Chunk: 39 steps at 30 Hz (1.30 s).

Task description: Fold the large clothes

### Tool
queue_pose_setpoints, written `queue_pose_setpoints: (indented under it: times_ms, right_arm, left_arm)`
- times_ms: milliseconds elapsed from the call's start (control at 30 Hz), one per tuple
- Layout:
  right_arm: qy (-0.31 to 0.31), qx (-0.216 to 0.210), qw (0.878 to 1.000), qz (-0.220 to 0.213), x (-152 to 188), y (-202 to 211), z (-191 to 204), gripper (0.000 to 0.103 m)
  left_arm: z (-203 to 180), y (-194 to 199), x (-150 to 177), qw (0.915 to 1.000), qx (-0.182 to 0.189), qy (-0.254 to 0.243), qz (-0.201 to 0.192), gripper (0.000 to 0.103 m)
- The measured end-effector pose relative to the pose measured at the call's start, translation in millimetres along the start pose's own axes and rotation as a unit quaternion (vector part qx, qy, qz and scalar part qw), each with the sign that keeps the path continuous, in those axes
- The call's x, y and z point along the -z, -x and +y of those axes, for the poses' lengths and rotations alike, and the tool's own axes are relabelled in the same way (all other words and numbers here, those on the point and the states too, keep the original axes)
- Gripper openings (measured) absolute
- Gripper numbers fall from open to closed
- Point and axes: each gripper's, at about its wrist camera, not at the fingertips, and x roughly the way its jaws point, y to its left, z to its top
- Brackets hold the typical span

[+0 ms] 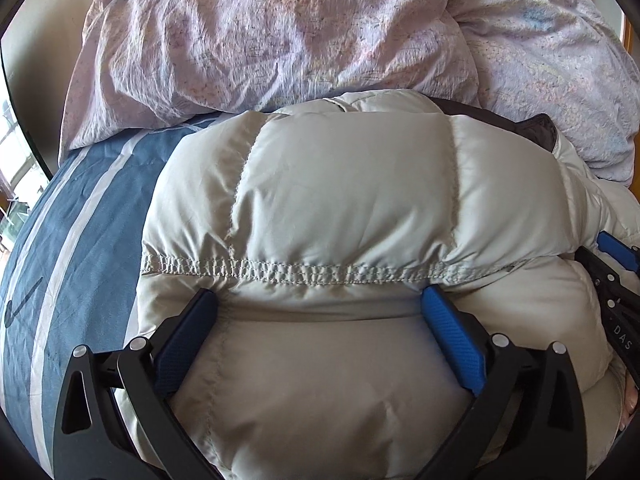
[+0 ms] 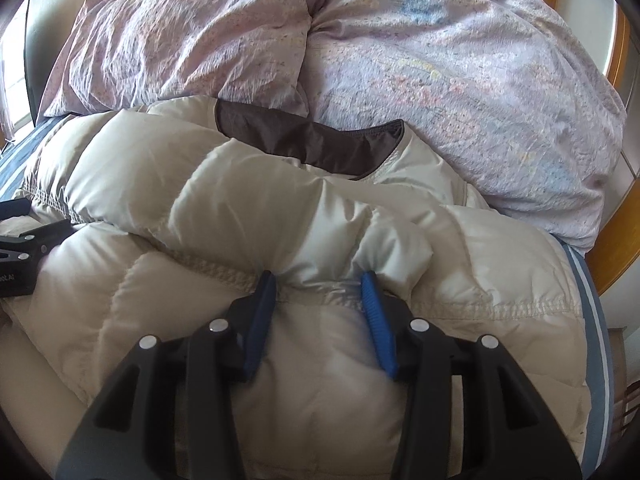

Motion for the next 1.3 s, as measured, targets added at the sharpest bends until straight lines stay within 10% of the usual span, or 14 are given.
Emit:
queue_pose_setpoints:
  times_ms: [300,600,900,1300]
  right_arm:
    - [-0.132,-0.137,0.982,-0.001,22.3,96.7,-104.5,0.085]
    - [-0.325,-0.214,0.919,0.060,168.8,161.7,-254.4,0.091]
    - [-0.383,-0.252,0.883,0.098,266.5,173.0,-270.8,0.090]
    - [-0.344,-0.298,0.882,0.121,277.8,168.3,-241.1,0.078]
  left_arm:
    - [64.1,99.5,19.7,0.9929,0.114,0.025,-0.021,0.102]
    - [161.0,152.9,105.7,0.9745,0.206,0.086,0.024,0.102]
    - [189.0,157.4,171.6,0.9483,0.274,0.152,0.052,0.095]
    - [164.7,157.5,199.8,0.9276,0.335,0.147,0.074,0.084]
